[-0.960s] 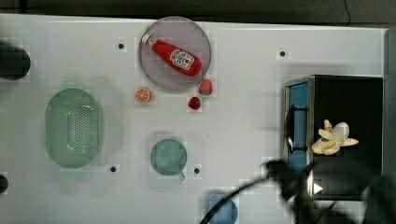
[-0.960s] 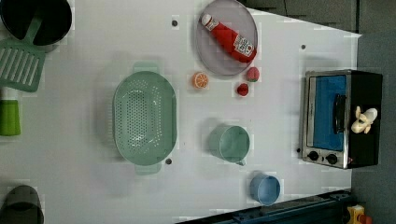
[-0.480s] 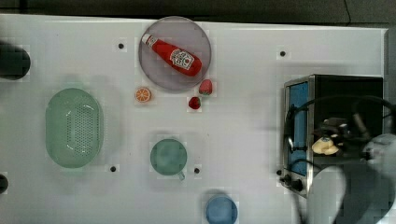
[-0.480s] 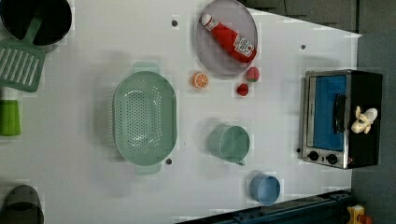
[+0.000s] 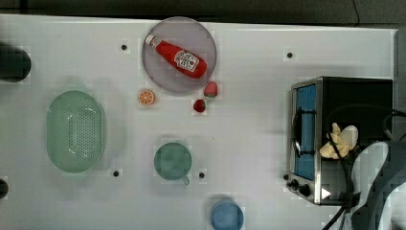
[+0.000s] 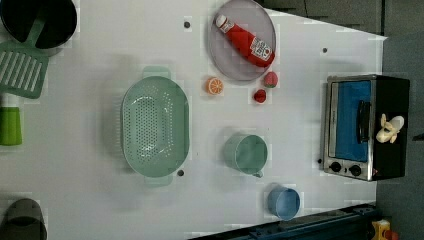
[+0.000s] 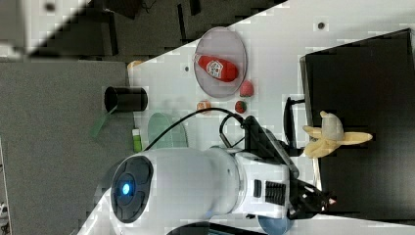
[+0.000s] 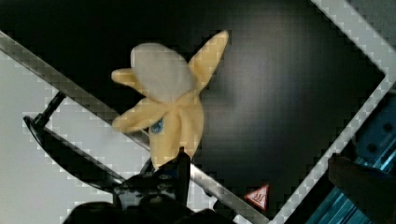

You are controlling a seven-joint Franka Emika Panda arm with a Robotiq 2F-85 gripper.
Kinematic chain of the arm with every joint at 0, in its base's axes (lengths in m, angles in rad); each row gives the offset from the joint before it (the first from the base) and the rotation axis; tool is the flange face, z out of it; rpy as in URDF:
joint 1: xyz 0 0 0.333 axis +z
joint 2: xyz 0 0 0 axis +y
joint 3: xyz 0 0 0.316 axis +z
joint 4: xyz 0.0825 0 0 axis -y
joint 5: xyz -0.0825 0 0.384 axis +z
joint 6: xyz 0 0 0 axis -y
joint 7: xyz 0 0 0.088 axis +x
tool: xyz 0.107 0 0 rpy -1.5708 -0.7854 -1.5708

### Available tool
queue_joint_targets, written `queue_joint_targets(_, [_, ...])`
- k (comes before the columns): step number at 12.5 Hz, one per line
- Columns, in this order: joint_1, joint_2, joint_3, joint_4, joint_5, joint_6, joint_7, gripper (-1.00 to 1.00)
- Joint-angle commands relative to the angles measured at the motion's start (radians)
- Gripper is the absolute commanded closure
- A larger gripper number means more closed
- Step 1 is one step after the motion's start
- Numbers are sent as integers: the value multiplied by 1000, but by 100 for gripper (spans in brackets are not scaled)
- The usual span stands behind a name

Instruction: Pick banana from oven and place on table.

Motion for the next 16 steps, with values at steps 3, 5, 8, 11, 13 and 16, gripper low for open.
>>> queue_joint_targets(3, [12,100,-18,56,108,71,-114,-100])
queue_joint_targets(5, [6,134,-18,29,115,128,-114,-100])
queue_joint_targets(8, [3,161,-18,-34,159,230,-114,-100])
queue_joint_targets(11, [3,157,-17,-49,167,273,-114,-91])
queue_joint_targets(13, [1,157,-16,-55,172,269,-114,-42])
queue_joint_targets(16, [2,159,-12,-59,183,270,-114,29])
